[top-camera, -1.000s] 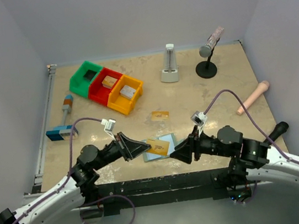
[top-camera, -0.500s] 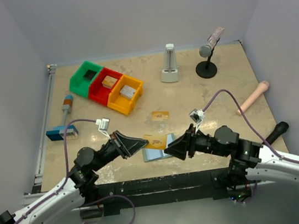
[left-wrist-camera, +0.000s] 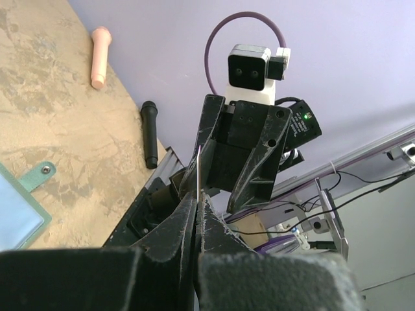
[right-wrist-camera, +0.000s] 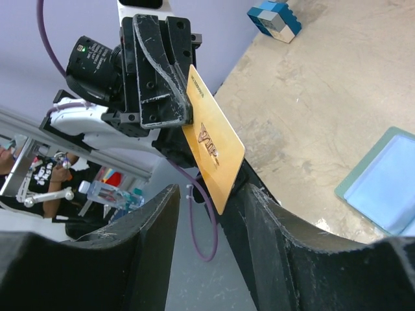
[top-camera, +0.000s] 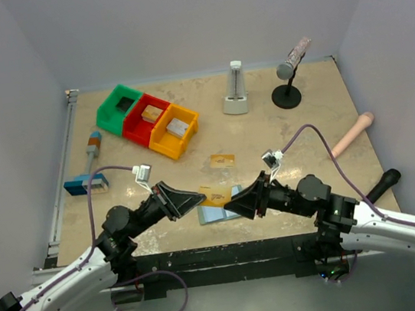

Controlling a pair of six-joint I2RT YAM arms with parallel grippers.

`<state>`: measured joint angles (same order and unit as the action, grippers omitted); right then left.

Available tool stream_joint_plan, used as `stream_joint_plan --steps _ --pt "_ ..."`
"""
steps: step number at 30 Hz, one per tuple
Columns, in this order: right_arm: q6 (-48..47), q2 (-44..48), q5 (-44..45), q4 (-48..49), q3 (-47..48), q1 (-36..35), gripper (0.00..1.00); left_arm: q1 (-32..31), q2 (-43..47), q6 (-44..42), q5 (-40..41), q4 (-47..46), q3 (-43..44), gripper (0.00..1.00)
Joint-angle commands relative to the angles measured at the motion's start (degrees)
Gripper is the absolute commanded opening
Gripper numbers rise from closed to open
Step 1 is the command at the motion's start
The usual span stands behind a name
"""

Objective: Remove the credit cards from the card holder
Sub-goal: Place the credit card at the center of the board.

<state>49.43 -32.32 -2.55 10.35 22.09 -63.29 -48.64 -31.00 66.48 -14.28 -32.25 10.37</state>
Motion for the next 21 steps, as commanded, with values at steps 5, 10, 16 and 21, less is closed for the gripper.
stream_joint_plan --steps 5,10,16,21 --pt "1.72 -0.29 -0.09 4.86 -0.55 0.09 0.4 0.21 0.24 0.41 0.22 -4.31 -0.7 0.0" --pt "1.99 -0.29 -0.18 5.12 -0.47 0.27 0.3 0.21 0.42 0.32 0.22 -4.4 -0.97 0.0" --pt "1.72 -0.29 -0.53 5.21 -0.2 0.27 0.05 0.21 0.16 0.41 0.22 -4.14 -1.06 0.0" --pt "0.41 0.93 0.17 0.21 1.73 0.36 0.0 0.3 1.73 -1.43 0.74 -0.02 0.35 0.37"
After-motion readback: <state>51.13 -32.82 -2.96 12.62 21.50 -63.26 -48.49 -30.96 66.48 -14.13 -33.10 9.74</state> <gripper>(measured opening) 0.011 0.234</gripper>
